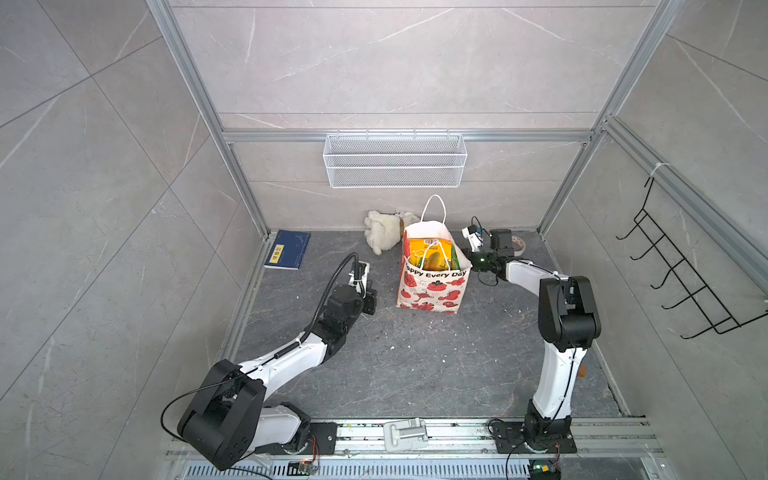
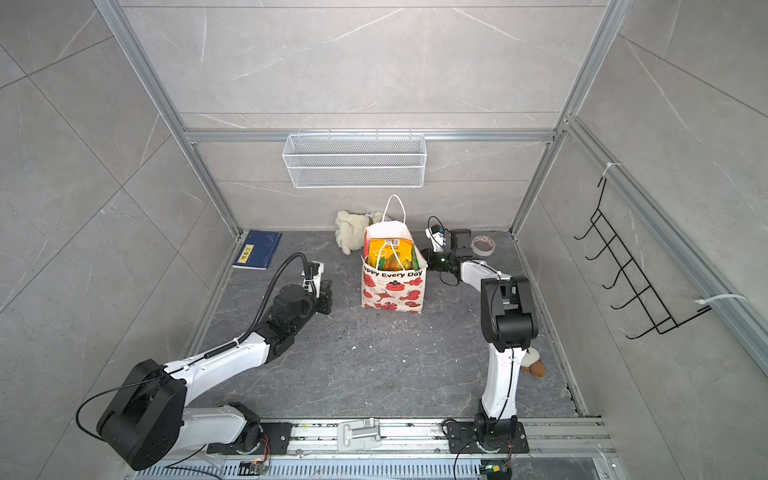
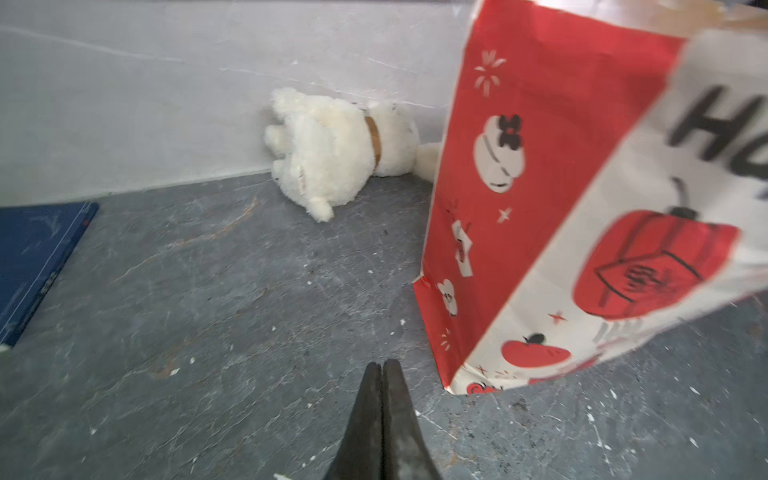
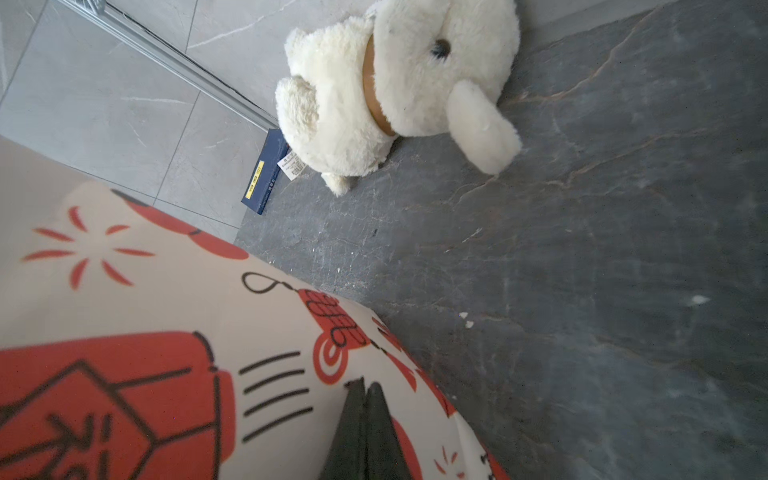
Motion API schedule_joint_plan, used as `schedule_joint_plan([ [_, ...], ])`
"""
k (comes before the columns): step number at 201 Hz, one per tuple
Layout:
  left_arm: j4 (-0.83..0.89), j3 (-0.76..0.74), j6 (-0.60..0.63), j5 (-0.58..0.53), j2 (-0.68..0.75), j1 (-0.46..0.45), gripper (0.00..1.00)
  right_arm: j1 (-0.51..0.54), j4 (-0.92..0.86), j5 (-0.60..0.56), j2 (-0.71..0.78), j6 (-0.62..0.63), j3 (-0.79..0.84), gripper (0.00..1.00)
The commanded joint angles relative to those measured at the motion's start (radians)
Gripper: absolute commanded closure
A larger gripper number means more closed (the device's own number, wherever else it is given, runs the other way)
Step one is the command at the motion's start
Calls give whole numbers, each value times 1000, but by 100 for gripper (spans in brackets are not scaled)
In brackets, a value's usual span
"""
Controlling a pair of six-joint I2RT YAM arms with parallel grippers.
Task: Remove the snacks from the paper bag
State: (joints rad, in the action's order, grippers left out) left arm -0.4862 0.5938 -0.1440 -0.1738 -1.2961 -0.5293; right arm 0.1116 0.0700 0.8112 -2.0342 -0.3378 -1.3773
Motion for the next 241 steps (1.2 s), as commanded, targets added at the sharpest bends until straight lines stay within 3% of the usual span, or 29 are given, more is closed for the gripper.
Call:
schedule_joint_plan([
  [1,-90,-36,-68,6,28,33,100,77,34,-68,59,-48,55,100],
  [82,-6,-72,-48,13,155,124,100,258,125,-157,79,-135,123,100],
  [152,90,-85,-31,90,306,215,100,291,84,-156,97,-112,87,99],
  [170,155,-43,-29,154,318,223,96,291,34,-183,135,-93,75,95],
  [212,397,160,-16,268,325,237,84,292,-268,-369,252,9,-39,74],
  [225,472,239,-17,287,313,245,67,291,-344,-427,299,37,-68,69],
  [241,566,348,-26,327,285,251,60,291,-414,-538,360,44,-94,61],
])
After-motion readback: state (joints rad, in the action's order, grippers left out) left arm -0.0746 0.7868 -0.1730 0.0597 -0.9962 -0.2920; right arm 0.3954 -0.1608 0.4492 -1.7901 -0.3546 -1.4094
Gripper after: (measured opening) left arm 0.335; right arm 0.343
